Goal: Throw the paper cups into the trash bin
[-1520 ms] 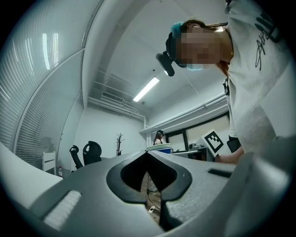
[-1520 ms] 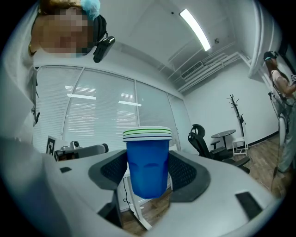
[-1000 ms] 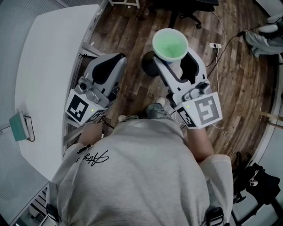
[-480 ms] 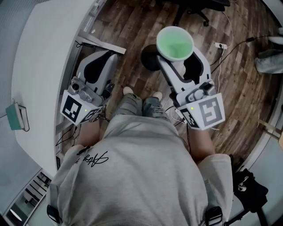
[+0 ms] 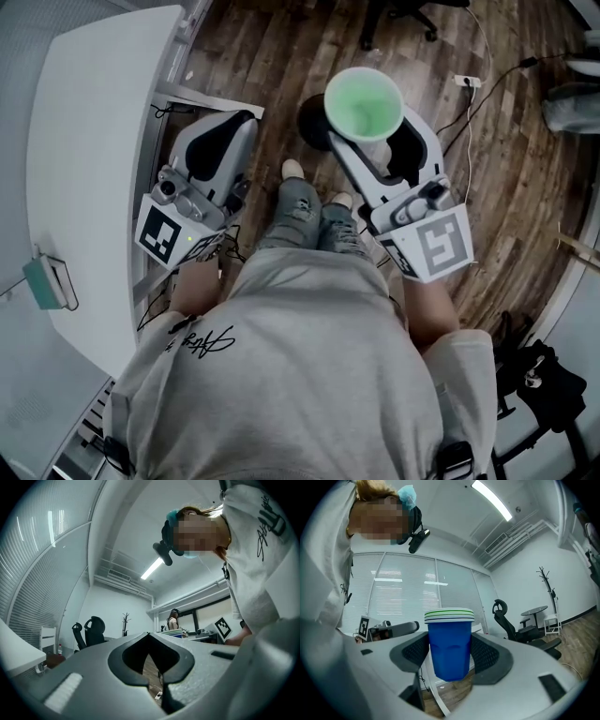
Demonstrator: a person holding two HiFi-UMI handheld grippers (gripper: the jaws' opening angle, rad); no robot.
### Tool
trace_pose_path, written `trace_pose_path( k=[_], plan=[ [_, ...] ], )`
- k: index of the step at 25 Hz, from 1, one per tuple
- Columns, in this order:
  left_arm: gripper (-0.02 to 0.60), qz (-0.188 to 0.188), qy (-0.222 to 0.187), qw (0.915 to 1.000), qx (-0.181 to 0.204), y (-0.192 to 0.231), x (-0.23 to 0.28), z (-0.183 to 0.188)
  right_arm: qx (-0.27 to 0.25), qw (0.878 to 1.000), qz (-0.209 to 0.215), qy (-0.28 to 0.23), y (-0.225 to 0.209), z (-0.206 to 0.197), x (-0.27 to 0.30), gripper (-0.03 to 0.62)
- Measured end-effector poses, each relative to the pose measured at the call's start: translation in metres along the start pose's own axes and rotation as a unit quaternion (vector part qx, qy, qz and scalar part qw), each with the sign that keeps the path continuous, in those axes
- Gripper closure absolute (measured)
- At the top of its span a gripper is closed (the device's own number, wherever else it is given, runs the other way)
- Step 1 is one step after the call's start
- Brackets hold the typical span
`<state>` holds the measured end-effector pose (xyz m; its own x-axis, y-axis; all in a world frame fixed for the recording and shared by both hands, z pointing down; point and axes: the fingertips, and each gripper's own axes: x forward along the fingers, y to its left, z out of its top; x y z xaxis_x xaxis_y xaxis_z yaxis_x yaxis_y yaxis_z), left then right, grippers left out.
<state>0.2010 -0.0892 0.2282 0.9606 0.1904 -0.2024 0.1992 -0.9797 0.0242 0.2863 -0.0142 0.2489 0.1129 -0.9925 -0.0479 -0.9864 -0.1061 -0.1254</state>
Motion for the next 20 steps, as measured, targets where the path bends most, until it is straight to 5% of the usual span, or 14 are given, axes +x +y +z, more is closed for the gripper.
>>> trace_pose_path(
  k=[20],
  plan=[
    [0.578, -0.013, 0.064, 0.9957, -0.066, 0.047, 0.034, -0.086, 0.038, 0.998, -0.021, 0.049, -0.049, -0.079, 0.036, 0.313]
  ],
)
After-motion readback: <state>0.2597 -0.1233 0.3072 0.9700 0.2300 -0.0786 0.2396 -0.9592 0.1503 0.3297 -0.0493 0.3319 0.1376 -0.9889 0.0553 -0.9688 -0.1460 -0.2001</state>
